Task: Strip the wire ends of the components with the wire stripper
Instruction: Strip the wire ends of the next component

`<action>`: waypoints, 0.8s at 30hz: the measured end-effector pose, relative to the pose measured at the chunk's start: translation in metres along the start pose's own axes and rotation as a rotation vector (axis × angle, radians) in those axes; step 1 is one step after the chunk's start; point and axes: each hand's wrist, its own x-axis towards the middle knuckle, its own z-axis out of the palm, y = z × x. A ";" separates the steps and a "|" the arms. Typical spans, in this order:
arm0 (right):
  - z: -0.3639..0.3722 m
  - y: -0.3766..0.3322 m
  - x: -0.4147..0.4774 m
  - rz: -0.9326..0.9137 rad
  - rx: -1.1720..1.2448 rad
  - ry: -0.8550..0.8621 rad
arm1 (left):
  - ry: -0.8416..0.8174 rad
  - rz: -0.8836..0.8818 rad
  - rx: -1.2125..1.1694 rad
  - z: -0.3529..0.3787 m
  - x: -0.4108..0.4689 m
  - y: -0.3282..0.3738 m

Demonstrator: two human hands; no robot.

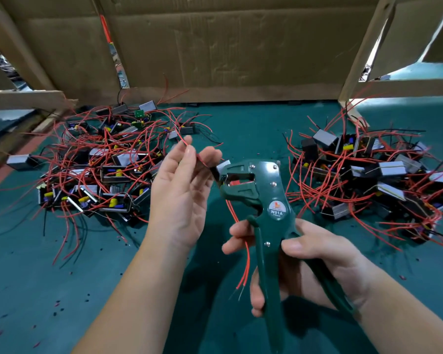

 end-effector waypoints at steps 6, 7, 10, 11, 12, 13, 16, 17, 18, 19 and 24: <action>0.004 -0.001 -0.007 0.095 -0.116 -0.029 | 0.129 -0.097 -0.001 -0.001 0.006 0.007; 0.004 -0.003 -0.009 0.097 -0.120 -0.049 | 0.141 -0.110 0.017 -0.001 0.007 0.007; 0.000 -0.010 -0.013 0.072 -0.066 -0.110 | 0.093 -0.012 0.108 -0.002 0.007 0.006; -0.002 -0.012 -0.013 0.049 -0.042 -0.107 | 0.050 0.035 0.157 -0.002 0.007 0.005; -0.003 -0.014 -0.013 0.018 -0.029 -0.081 | -0.002 0.071 0.222 -0.003 0.006 0.004; -0.004 -0.014 -0.012 -0.015 -0.024 -0.032 | -0.049 0.099 0.293 -0.003 0.005 0.004; -0.006 -0.012 -0.006 -0.132 0.013 0.189 | -0.131 0.164 0.514 -0.004 0.000 0.001; -0.006 -0.011 -0.004 -0.159 0.028 0.253 | -0.154 0.188 0.589 -0.003 -0.002 0.000; -0.005 -0.011 -0.002 -0.173 0.043 0.297 | -0.178 0.214 0.657 -0.003 -0.004 0.000; -0.005 -0.011 -0.002 -0.179 0.050 0.321 | -0.201 0.232 0.709 -0.002 -0.006 -0.001; 0.000 -0.010 -0.002 -0.178 0.026 0.276 | -0.233 0.262 0.773 0.000 -0.010 -0.004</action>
